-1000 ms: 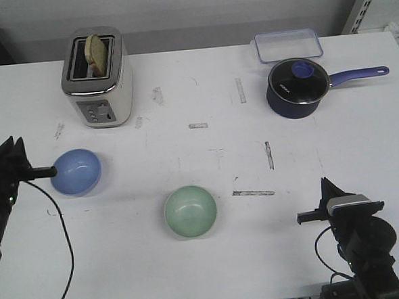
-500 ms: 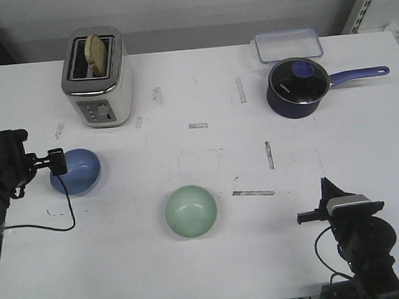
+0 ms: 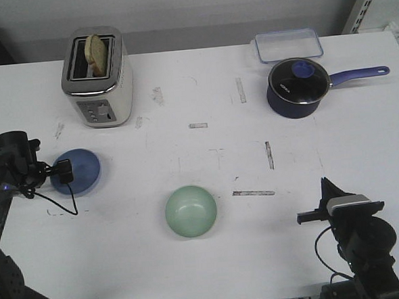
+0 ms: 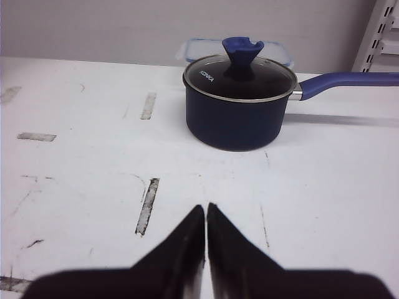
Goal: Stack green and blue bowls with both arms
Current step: 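Grip the blue bowl rim with the left gripper and lift, then carry the blue bowl over the green bowl and lower it inside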
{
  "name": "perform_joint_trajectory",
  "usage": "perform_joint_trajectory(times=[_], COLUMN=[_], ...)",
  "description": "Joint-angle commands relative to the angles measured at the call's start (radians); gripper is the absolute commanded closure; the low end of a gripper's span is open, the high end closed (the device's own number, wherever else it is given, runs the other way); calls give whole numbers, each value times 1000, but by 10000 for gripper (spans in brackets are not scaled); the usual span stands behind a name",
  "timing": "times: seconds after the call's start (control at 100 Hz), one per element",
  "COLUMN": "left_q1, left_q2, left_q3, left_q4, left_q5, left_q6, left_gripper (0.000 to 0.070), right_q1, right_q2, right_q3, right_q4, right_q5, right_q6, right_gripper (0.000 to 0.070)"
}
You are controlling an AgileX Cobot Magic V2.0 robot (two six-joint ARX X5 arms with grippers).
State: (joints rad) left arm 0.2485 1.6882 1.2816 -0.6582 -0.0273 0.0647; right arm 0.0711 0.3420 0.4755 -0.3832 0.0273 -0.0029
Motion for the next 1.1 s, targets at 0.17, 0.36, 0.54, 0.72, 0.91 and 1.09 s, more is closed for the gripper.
perform_joint_trajectory(times=[0.17,0.36,0.54,0.72,0.91,1.09], left_q1=[3,3,3,1,-22,-86], left_q2=[26,25,22,-11,-93,-212], left_q3=[16,16,18,53,121,140], left_q4=[4,6,6,8,5,11], left_q5=[-1,-1,8,91,165,291], left_q6=[-6,-6,-6,-6,-84,-160], left_gripper=[490,680,700,700,700,700], right_q1=[2,2,2,2,2,2], right_q2=[6,6,6,6,6,7], right_q3=[-1,-1,-1,-1,-1,-1], right_q4=[9,9,9,9,9,8], right_q5=[0,0,0,0,0,0], right_q6=[2,2,2,2,2,2], right_gripper=[700,700,700,700,700,700])
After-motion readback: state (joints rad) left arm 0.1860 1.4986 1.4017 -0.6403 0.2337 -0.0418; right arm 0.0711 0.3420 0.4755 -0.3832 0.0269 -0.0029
